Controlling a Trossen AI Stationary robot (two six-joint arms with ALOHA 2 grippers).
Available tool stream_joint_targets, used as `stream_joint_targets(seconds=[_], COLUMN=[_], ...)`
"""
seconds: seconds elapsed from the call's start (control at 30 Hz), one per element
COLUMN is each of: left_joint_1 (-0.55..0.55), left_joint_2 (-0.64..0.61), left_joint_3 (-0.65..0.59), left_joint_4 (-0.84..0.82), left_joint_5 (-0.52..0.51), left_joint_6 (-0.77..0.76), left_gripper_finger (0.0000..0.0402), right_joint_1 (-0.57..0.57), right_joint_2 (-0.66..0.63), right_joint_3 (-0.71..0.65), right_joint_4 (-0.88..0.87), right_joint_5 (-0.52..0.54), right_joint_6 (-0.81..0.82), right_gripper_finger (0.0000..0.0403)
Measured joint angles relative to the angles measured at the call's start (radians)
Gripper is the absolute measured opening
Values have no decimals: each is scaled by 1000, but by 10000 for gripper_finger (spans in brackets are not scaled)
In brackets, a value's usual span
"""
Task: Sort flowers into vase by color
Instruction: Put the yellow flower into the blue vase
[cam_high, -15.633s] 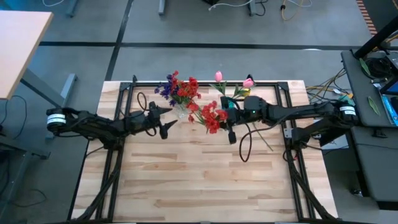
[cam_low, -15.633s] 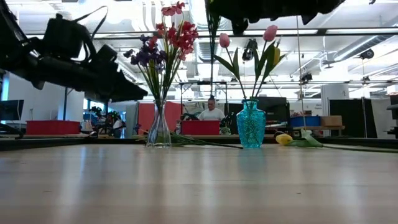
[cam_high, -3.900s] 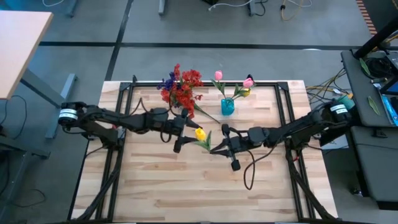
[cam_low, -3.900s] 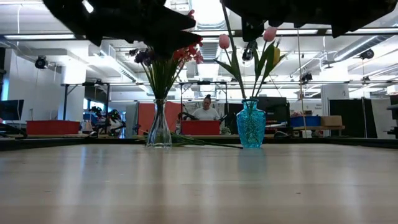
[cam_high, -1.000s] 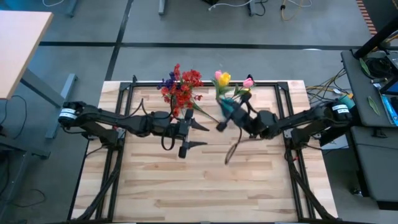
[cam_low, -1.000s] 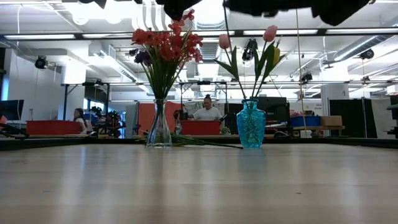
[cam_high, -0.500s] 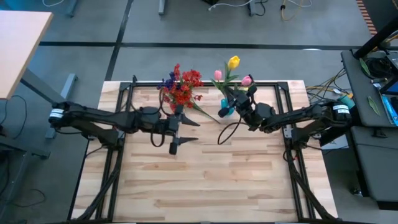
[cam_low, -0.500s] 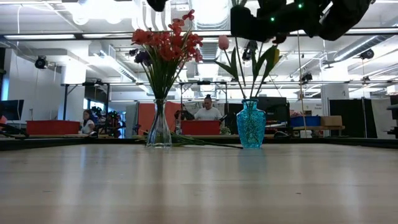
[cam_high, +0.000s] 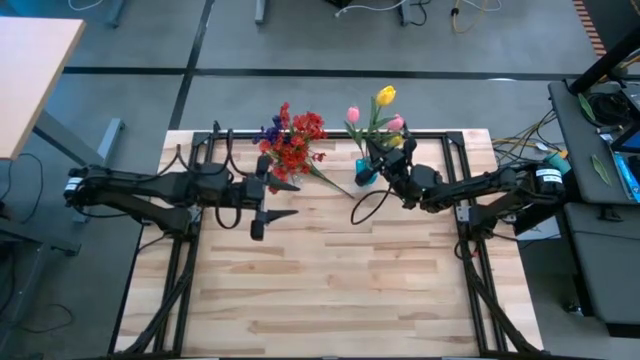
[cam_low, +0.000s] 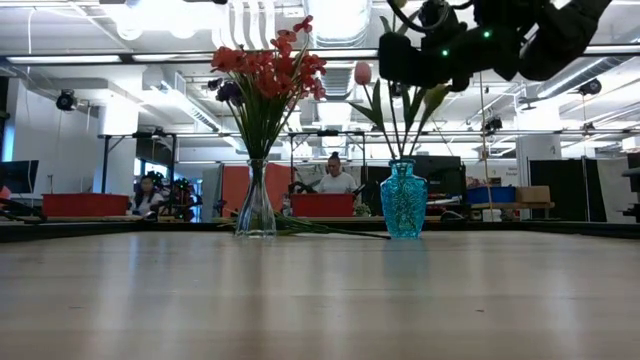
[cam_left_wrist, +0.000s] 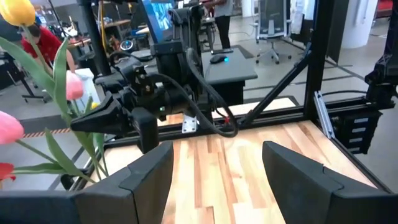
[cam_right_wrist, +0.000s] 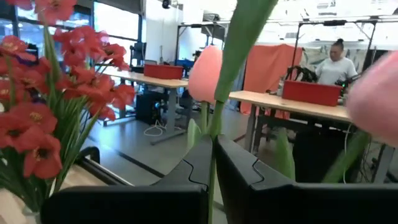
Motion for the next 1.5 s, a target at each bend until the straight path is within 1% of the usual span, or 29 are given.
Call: stream_joint_targets(seconds=[0.3, 0.77, 0.87, 0.97, 1.07, 1.27, 1.5], left_joint_1=[0, 0, 0, 0, 0, 0, 0], left_joint_2=[-24, -26, -26, -26, -26, -26, -26], left_joint_3=[0, 0, 0, 0, -1, -1, -1], left_joint_4=[-24, -43, -47, -54, -61, -69, -70], left_joint_5=[-2, -2, -2, -2, -2, -2, -3], left_joint_6=[5, 5, 5, 11, 13, 13, 13], left_gripper_finger=[230, 230, 230, 230, 230, 230, 230], right_joint_1=[-12, -12, -12, -12, -12, -8, 47], right_joint_2=[0, 2, 2, 2, 2, 2, 1], right_joint_3=[-11, -17, -17, -17, -17, -17, -17], right_joint_4=[0, -11, -13, -15, -17, -41, -49], right_joint_5=[-52, -43, -43, -40, -16, -5, 50], right_joint_6=[10, -19, -23, -19, -19, -26, -48], right_gripper_finger=[12, 13, 18, 33, 55, 106, 172])
